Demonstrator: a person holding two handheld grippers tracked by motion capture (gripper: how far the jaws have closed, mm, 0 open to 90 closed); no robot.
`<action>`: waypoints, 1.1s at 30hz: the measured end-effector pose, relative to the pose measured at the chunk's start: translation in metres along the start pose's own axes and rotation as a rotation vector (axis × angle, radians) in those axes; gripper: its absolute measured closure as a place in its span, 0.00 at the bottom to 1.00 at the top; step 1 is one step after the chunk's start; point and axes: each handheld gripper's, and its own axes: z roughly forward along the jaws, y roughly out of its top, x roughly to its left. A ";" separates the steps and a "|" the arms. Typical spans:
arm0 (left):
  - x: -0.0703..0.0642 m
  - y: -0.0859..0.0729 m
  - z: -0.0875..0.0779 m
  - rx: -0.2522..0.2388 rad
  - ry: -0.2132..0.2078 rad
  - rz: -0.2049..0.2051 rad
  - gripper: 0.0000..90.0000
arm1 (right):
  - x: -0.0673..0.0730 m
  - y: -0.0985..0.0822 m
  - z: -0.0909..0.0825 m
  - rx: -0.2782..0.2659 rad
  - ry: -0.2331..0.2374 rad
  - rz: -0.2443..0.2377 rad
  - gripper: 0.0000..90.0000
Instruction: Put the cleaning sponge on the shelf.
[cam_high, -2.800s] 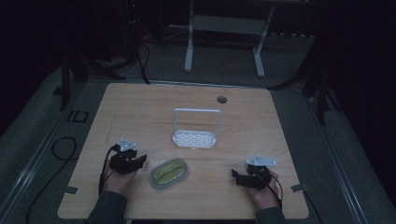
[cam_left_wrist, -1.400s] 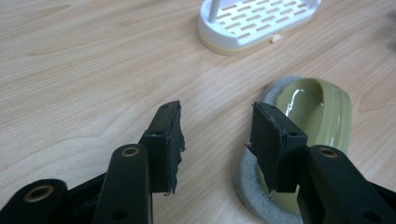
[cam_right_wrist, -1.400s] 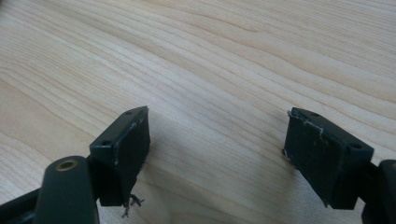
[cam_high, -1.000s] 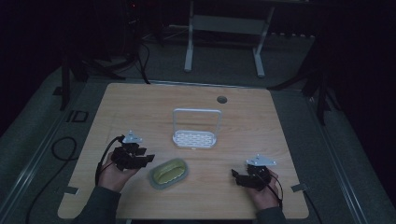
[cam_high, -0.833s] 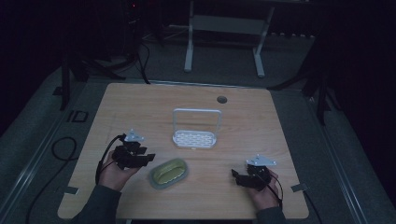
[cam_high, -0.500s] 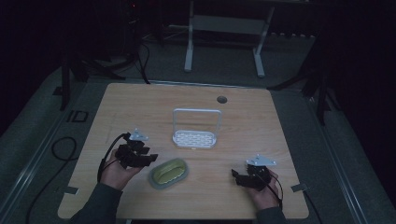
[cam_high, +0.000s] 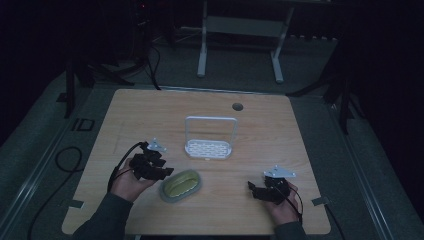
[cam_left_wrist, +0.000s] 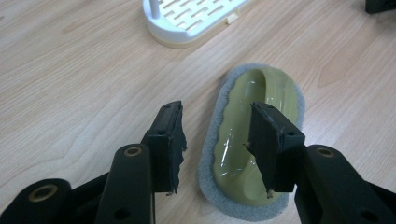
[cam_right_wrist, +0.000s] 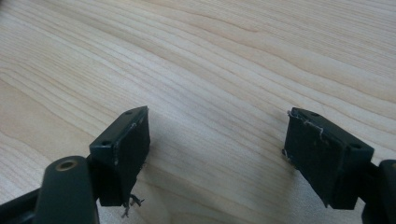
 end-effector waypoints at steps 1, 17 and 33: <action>0.000 0.001 0.000 0.001 -0.005 0.005 0.61 | 0.000 0.000 0.000 0.000 0.000 0.000 0.24; -0.005 0.010 0.001 0.052 -0.043 0.049 0.63 | 0.000 0.000 0.000 0.000 0.000 -0.001 0.24; -0.009 0.014 0.003 0.100 -0.081 0.090 0.62 | 0.000 0.000 0.000 0.000 0.000 -0.001 0.24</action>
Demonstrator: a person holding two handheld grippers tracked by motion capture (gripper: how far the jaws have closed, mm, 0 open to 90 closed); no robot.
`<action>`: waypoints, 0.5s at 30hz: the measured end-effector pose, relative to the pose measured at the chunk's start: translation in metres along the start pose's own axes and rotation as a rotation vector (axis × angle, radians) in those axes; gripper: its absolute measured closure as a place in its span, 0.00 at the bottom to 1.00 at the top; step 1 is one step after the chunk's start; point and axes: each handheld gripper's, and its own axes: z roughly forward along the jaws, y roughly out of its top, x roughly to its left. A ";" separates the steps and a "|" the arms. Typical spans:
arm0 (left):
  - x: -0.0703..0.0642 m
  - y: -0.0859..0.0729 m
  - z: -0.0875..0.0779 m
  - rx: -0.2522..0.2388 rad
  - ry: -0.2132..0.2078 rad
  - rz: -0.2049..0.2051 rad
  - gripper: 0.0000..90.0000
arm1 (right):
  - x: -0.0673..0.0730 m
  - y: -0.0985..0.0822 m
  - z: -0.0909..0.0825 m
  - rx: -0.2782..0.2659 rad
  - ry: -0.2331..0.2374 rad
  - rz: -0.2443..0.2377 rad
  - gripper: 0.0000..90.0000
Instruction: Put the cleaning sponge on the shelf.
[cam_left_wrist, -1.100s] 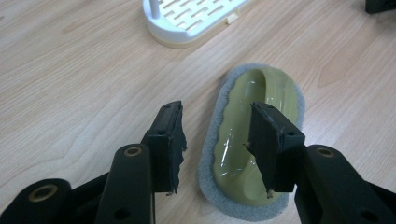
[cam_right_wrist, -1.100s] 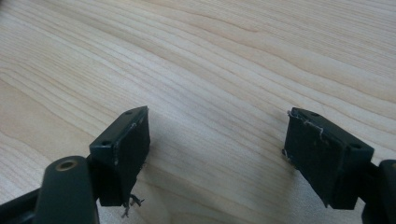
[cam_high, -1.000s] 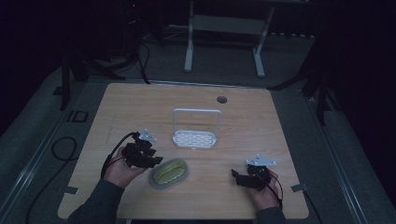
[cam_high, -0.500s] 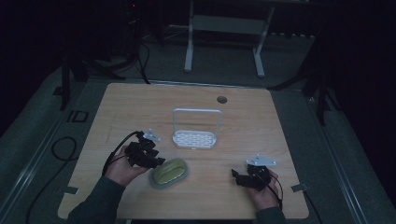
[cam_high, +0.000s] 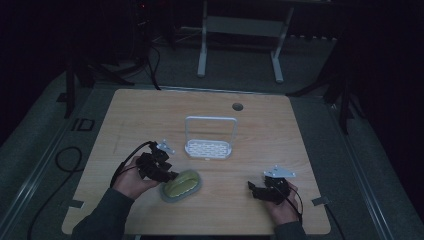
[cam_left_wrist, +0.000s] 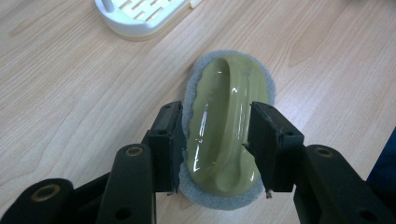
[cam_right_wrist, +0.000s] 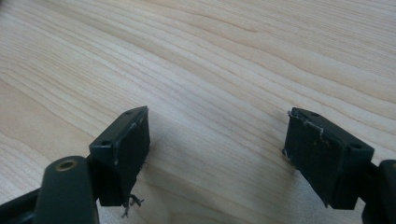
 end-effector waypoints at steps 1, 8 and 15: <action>0.000 0.000 0.000 0.003 -0.001 0.002 0.62 | 0.000 0.000 0.000 0.000 0.000 0.000 0.24; -0.004 0.006 0.002 0.041 -0.008 0.027 0.62 | 0.000 0.000 0.000 0.000 0.000 -0.001 0.24; -0.007 0.009 0.005 0.074 -0.018 0.043 0.61 | 0.000 0.000 0.000 0.000 0.001 -0.001 0.24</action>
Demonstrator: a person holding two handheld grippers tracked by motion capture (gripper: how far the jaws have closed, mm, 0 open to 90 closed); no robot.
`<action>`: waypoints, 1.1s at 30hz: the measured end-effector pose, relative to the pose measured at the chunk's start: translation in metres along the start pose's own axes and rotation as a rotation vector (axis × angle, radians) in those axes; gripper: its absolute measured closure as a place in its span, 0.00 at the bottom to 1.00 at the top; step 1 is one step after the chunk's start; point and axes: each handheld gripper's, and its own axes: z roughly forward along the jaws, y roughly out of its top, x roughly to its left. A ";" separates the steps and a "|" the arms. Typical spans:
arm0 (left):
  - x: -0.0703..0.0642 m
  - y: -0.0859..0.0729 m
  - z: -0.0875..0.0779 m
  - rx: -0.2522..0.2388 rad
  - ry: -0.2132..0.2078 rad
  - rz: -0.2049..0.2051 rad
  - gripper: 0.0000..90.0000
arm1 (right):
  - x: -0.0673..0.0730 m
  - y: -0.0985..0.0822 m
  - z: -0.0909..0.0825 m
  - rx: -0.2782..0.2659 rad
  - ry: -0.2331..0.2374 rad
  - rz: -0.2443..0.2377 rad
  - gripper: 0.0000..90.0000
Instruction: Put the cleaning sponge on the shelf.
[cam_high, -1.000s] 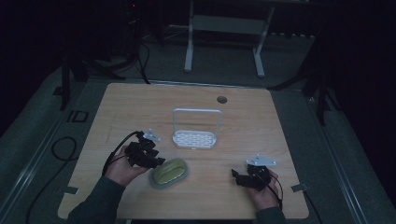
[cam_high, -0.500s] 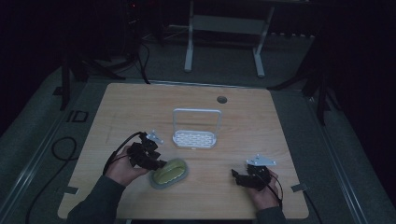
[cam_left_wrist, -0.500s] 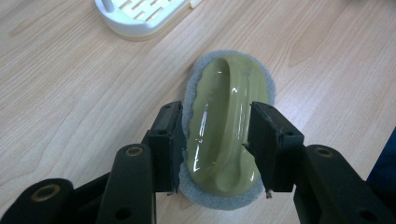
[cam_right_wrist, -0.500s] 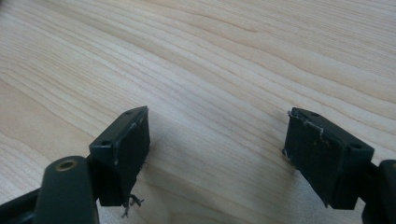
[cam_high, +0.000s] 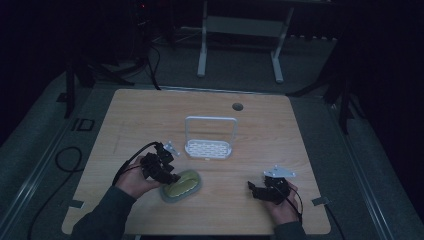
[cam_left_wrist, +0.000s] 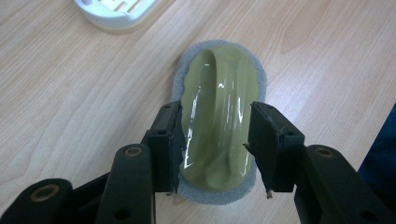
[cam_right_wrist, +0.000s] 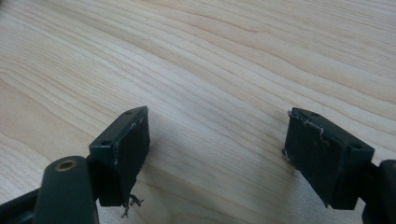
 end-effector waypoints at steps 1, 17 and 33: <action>0.000 0.000 0.000 0.005 0.000 0.003 0.61 | 0.000 0.000 0.000 0.000 0.000 0.000 0.24; -0.005 0.012 0.005 0.064 -0.003 0.025 0.59 | 0.000 0.001 0.001 0.000 0.001 0.000 0.24; -0.005 0.022 0.008 0.113 -0.011 0.025 0.56 | 0.000 0.001 0.001 -0.001 0.001 -0.004 0.23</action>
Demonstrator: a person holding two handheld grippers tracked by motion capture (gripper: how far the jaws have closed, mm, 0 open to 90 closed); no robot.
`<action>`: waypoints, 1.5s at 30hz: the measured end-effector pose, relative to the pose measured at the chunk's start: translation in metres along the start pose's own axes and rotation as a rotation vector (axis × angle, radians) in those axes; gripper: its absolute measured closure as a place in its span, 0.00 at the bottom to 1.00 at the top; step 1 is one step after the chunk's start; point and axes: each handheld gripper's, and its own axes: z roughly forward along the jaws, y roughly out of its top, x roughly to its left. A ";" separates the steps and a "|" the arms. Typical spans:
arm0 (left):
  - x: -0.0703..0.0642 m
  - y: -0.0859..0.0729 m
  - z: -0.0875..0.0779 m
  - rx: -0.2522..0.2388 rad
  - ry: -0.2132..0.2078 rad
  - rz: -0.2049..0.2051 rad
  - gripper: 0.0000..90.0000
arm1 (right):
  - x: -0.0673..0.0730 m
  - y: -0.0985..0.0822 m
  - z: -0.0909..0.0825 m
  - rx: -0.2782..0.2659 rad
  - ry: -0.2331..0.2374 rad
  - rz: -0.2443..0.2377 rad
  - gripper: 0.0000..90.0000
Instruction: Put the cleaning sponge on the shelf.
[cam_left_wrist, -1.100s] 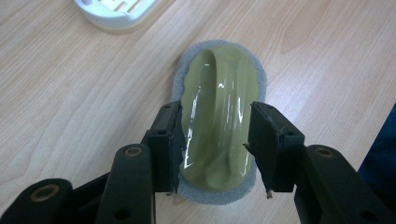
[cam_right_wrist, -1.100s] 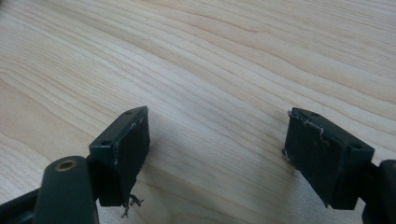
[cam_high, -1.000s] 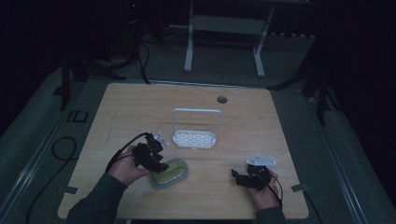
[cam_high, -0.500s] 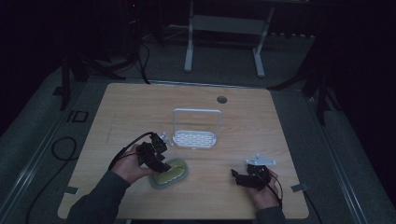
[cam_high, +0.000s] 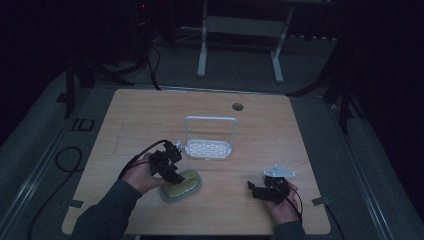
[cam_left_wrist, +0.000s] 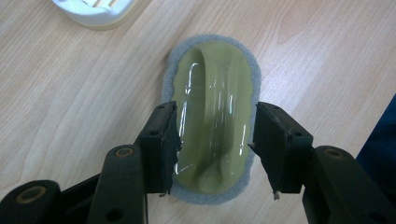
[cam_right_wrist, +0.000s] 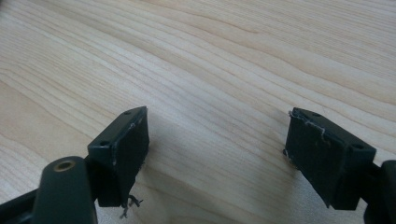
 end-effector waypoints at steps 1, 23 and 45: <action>0.000 0.001 0.000 0.003 -0.001 -0.001 0.56 | 0.000 0.000 0.000 0.000 0.000 0.000 0.23; -0.001 0.014 0.011 0.102 -0.026 0.038 0.58 | 0.000 0.000 0.000 0.001 0.000 0.000 0.23; 0.002 0.027 0.029 0.221 -0.046 0.084 0.63 | 0.000 0.000 0.000 0.001 0.001 -0.001 0.23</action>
